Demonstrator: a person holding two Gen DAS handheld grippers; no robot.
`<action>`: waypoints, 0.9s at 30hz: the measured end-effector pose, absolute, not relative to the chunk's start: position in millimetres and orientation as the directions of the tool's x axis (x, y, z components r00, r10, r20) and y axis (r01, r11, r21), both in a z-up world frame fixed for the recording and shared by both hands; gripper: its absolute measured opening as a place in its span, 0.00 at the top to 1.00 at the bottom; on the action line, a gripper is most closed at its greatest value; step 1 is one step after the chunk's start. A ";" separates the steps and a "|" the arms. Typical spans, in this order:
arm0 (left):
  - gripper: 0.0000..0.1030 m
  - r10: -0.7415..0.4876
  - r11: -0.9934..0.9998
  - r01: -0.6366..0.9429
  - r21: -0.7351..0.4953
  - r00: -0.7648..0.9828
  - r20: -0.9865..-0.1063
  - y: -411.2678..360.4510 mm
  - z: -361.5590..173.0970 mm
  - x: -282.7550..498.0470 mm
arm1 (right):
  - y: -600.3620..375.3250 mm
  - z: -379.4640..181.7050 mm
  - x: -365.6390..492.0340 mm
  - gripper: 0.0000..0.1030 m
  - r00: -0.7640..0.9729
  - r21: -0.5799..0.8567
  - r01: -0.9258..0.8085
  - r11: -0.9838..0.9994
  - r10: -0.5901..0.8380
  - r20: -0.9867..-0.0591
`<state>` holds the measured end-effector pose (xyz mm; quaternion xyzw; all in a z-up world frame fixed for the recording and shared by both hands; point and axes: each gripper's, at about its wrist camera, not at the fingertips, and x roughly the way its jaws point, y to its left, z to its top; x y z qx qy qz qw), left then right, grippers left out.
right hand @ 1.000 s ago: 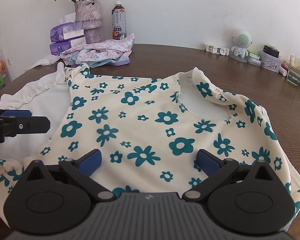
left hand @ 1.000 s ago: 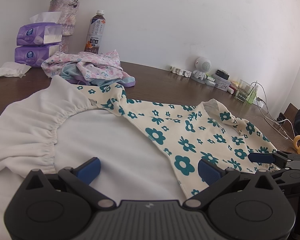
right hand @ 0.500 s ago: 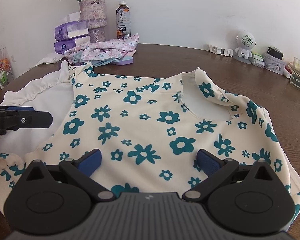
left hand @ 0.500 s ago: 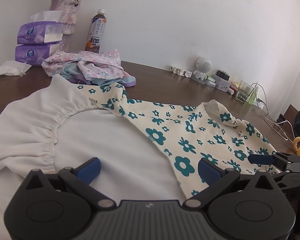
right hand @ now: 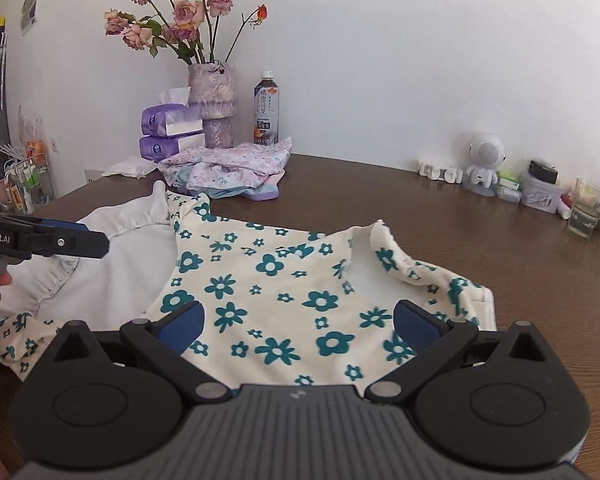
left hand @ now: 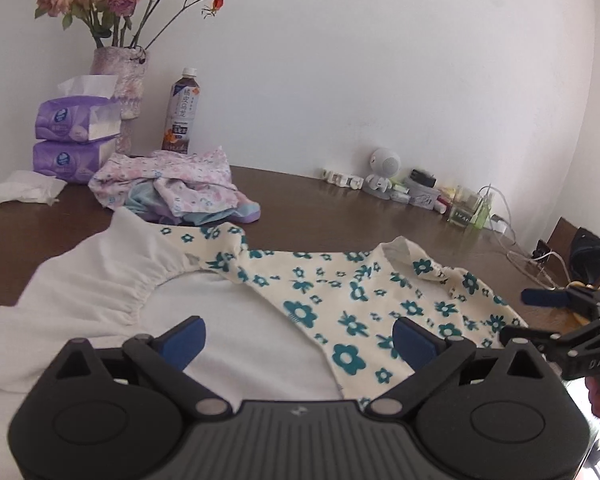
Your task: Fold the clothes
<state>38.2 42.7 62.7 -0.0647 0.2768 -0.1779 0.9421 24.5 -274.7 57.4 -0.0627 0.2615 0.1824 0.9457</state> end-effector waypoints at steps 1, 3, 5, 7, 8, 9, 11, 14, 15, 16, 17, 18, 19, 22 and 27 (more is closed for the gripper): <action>0.04 -0.355 0.935 0.286 -0.210 0.781 -0.514 48.4 61.9 34.4 | -280.5 58.6 21.9 0.01 0.797 -0.029 -0.372 0.928 0.303 -0.523; 0.10 -0.336 0.942 0.273 -0.195 0.777 -0.533 58.2 59.8 26.6 | -290.2 54.7 19.7 0.02 0.782 -0.014 -0.364 0.931 0.298 -0.547; 0.29 -0.326 0.945 0.271 -0.182 0.762 -0.560 66.0 57.2 18.2 | -296.4 48.0 19.5 0.20 0.756 0.018 -0.370 0.929 0.312 -0.576; 0.40 -0.334 0.942 0.289 -0.172 0.739 -0.585 72.5 54.7 8.3 | -298.3 40.9 20.4 0.35 0.724 0.062 -0.388 0.920 0.346 -0.597; 0.42 -0.337 0.939 0.301 -0.164 0.730 -0.594 73.5 54.3 4.1 | -297.9 37.5 20.6 0.39 0.712 0.077 -0.397 0.915 0.359 -0.604; 0.42 -0.341 0.937 0.313 -0.156 0.721 -0.603 74.6 53.9 -0.2 | -296.7 34.6 20.6 0.41 0.703 0.086 -0.404 0.911 0.369 -0.608; 0.36 -0.348 0.931 0.336 -0.141 0.703 -0.620 76.6 53.1 -8.6 | -293.1 30.1 20.3 0.43 0.694 0.093 -0.416 0.905 0.382 -0.611; 0.34 -0.356 0.921 0.372 -0.119 0.676 -0.645 79.8 51.9 -21.2 | -288.6 27.0 22.9 0.43 0.684 0.113 -0.426 0.897 0.401 -0.609; 0.34 -0.359 0.917 0.384 -0.112 0.666 -0.654 80.8 51.5 -25.5 | -287.1 26.0 24.3 0.43 0.681 0.118 -0.428 0.896 0.405 -0.610; 0.37 -0.361 0.912 0.395 -0.106 0.656 -0.662 81.8 51.1 -29.7 | -285.7 24.7 25.8 0.43 0.677 0.122 -0.428 0.896 0.407 -0.613; 0.39 -0.363 0.908 0.407 -0.099 0.647 -0.671 82.9 50.7 -33.9 | -284.5 23.3 26.7 0.43 0.673 0.125 -0.429 0.895 0.408 -0.617; 0.39 -0.366 0.904 0.415 -0.097 0.639 -0.677 85.0 50.7 -37.7 | -283.3 21.6 27.1 0.42 0.669 0.126 -0.430 0.894 0.409 -0.621; 0.39 -0.369 0.903 0.418 -0.101 0.634 -0.680 88.9 51.6 -40.5 | -282.2 19.9 27.4 0.42 0.664 0.127 -0.431 0.893 0.409 -0.625; 0.40 -0.385 0.897 0.424 -0.123 0.615 -0.688 97.9 52.6 -47.3 | -278.6 15.9 27.4 0.42 0.656 0.132 -0.435 0.891 0.414 -0.631; 0.47 -0.382 0.912 0.369 -0.180 0.600 -0.703 108.4 44.5 -43.7 | -268.0 14.1 28.1 0.42 0.645 0.140 -0.453 0.881 0.432 -0.630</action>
